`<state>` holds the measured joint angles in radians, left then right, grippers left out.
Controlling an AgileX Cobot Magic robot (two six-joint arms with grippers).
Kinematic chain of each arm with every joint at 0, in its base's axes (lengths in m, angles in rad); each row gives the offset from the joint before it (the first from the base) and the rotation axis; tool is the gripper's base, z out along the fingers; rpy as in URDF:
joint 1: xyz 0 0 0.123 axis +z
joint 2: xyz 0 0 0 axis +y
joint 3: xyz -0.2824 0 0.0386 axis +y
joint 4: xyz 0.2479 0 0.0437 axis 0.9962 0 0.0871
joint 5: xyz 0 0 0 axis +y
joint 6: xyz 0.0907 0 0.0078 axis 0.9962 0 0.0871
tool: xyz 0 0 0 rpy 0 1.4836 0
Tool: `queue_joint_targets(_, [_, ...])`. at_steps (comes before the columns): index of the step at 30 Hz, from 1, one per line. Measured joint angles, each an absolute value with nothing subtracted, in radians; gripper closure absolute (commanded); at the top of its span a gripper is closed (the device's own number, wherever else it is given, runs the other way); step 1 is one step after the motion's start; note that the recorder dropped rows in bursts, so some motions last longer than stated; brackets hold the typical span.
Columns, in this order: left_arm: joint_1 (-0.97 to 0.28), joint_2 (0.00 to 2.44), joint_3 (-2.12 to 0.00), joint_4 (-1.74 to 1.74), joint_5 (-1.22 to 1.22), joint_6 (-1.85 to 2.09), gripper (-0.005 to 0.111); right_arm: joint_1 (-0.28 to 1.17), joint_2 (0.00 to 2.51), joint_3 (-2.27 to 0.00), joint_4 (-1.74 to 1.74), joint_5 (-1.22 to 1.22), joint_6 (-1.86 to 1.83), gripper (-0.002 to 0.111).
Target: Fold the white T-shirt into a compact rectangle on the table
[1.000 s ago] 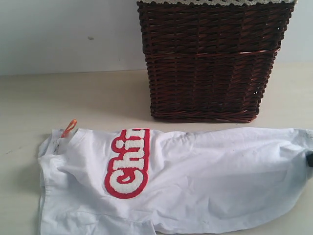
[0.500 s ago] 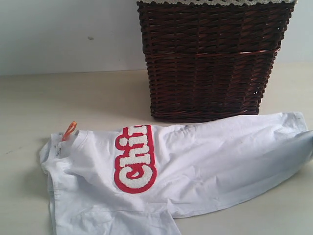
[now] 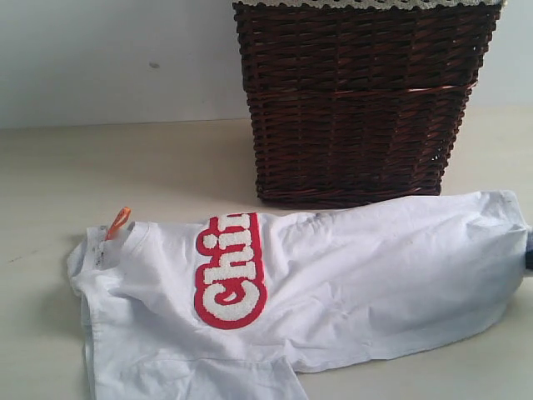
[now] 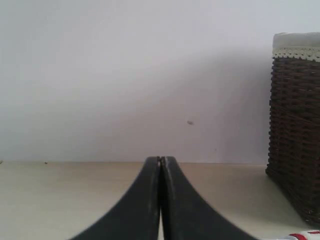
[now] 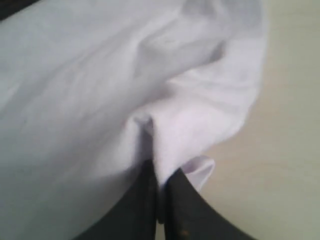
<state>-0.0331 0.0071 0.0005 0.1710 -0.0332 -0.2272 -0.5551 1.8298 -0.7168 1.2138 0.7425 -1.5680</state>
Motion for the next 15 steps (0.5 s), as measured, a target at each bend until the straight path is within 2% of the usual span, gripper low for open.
queue_joint_targets(11, [-0.033,0.007,0.001,0.171,-0.033,-0.227,0.107,-0.555,1.778,-0.717,0.998,1.16,-1.522,0.108])
queue_joint_targets(15, [-0.033,0.007,0.001,0.171,-0.033,-0.227,0.107,-0.555,1.754,-0.717,1.123,1.141,-1.506,0.107])
